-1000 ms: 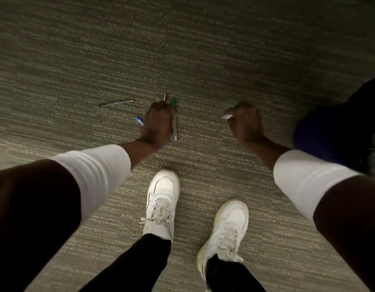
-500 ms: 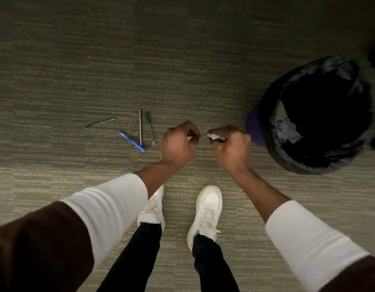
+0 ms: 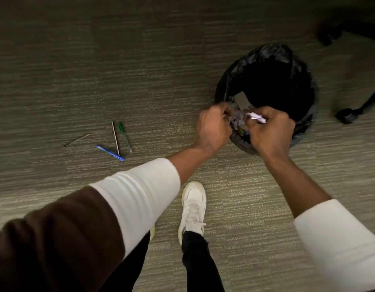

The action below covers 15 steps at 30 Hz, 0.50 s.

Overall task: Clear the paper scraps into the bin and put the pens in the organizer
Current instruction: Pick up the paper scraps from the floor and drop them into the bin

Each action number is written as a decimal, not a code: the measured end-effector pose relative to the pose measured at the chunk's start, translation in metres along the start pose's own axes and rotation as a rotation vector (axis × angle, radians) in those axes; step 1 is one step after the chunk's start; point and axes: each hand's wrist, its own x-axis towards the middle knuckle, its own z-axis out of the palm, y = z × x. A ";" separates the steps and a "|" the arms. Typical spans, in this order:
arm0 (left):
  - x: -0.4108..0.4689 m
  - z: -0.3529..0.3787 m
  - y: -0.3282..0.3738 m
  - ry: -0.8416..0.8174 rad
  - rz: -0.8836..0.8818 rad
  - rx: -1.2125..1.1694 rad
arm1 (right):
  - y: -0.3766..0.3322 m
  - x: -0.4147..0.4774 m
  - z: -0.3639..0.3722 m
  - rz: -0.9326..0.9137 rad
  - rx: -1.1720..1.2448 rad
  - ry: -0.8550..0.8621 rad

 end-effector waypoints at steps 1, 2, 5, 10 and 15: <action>0.003 0.006 0.005 -0.018 0.015 0.024 | 0.007 0.006 -0.004 0.018 -0.021 -0.007; 0.007 0.012 0.009 -0.039 0.030 0.039 | 0.012 0.013 -0.007 0.032 -0.043 -0.017; 0.015 0.020 0.024 -0.087 0.042 0.046 | 0.023 0.025 -0.012 0.061 -0.104 -0.056; 0.015 0.018 0.035 -0.043 0.051 0.084 | 0.024 0.030 -0.014 0.025 -0.150 -0.065; 0.007 0.003 0.007 -0.096 -0.014 0.075 | 0.007 0.023 -0.007 -0.046 -0.134 -0.066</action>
